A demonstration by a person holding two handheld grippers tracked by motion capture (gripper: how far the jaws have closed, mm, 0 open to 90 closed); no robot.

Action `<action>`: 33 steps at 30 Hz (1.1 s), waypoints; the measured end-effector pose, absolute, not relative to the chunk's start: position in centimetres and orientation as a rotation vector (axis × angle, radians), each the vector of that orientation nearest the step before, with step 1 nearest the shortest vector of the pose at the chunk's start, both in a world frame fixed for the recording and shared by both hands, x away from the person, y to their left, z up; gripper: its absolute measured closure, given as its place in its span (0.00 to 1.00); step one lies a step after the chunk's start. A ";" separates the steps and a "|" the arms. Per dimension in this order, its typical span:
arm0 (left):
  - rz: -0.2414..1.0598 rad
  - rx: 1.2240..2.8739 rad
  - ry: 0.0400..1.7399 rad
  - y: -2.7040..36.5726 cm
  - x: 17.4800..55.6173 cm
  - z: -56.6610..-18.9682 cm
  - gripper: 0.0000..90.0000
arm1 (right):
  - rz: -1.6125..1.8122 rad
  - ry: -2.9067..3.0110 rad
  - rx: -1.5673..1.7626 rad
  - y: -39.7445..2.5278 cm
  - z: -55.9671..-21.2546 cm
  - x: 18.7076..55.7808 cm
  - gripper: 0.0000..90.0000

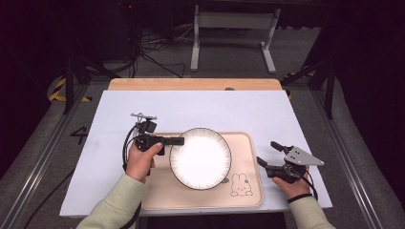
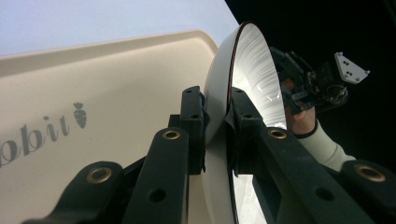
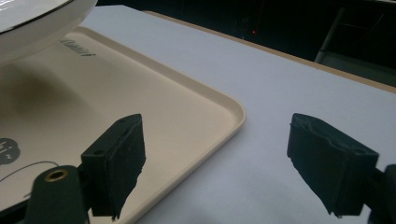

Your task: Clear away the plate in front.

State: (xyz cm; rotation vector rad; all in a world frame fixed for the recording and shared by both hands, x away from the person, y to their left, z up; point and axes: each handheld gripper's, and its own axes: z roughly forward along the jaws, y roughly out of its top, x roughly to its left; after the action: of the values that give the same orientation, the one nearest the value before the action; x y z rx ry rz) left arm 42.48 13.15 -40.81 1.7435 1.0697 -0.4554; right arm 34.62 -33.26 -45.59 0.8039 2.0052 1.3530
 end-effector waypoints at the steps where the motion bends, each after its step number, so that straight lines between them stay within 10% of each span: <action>1: -0.454 1.748 1.069 13.1 42.5 -40.9 0.88 | 1.353 2.006 0.803 -33.3 -45.6 34.6 0.22; 33: -0.482 1.780 1.128 11.1 43.1 -43.7 0.87 | 1.354 2.009 0.806 -33.3 -45.6 34.6 0.22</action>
State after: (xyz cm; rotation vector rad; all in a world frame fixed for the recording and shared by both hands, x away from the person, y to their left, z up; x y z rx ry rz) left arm 43.07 11.11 -43.68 1.7798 1.1282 -0.4816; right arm 34.63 -33.31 -45.58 0.8057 2.0087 1.3544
